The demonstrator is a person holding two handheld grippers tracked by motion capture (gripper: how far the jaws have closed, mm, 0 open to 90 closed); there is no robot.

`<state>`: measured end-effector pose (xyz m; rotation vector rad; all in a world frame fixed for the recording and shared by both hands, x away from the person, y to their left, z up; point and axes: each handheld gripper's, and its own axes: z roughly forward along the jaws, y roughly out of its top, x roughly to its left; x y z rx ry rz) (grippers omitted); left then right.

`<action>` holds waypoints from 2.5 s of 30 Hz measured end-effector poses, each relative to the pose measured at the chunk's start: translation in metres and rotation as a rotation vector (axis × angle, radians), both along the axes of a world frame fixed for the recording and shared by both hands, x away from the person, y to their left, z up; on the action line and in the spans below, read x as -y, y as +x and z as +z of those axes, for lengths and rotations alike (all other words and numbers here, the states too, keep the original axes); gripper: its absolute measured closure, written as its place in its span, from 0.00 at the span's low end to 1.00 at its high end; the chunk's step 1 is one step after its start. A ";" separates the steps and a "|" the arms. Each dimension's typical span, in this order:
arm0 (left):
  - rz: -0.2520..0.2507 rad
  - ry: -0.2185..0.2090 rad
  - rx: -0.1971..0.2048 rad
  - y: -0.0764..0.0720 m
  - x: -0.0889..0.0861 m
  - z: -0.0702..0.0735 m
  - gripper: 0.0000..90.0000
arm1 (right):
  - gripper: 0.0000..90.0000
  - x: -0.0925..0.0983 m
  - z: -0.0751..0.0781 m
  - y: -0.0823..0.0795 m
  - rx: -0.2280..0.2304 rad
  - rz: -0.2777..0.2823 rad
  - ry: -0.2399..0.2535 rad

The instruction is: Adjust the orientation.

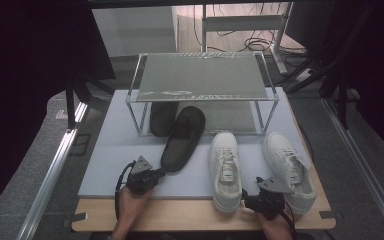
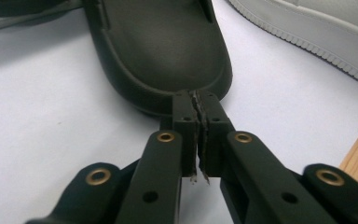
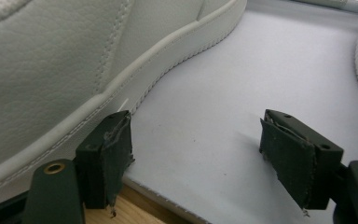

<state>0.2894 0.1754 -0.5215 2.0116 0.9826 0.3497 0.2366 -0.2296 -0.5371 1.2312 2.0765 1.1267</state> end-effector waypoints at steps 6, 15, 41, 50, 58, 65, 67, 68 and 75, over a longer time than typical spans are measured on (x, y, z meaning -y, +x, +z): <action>0.002 0.016 0.002 0.006 0.006 0.000 0.96 | 0.28 0.000 0.000 0.000 0.000 0.000 0.000; -0.002 0.031 0.001 0.016 0.019 0.001 0.96 | 0.28 0.000 0.000 0.000 0.000 0.000 0.000; -0.013 0.050 0.046 0.042 0.054 0.019 0.97 | 0.28 0.000 0.000 0.000 0.000 0.000 0.000; -0.042 0.077 0.056 0.042 0.070 0.022 0.96 | 0.28 0.000 0.000 0.000 0.000 0.000 0.000; -0.013 0.088 0.048 0.052 0.071 0.020 0.96 | 0.28 0.000 0.000 0.000 0.000 0.000 0.000; 0.004 0.082 0.037 0.065 0.071 0.019 0.97 | 0.28 0.000 0.000 0.000 0.000 0.000 0.000; 0.007 0.083 0.036 0.070 0.072 0.019 0.97 | 0.28 0.000 0.000 0.000 0.000 0.000 0.000; 0.009 0.086 0.035 0.072 0.072 0.019 0.97 | 0.28 0.000 0.000 0.000 0.000 0.000 0.000; 0.023 0.106 0.028 0.087 0.077 0.020 0.97 | 0.28 0.000 0.000 0.000 0.000 0.000 0.001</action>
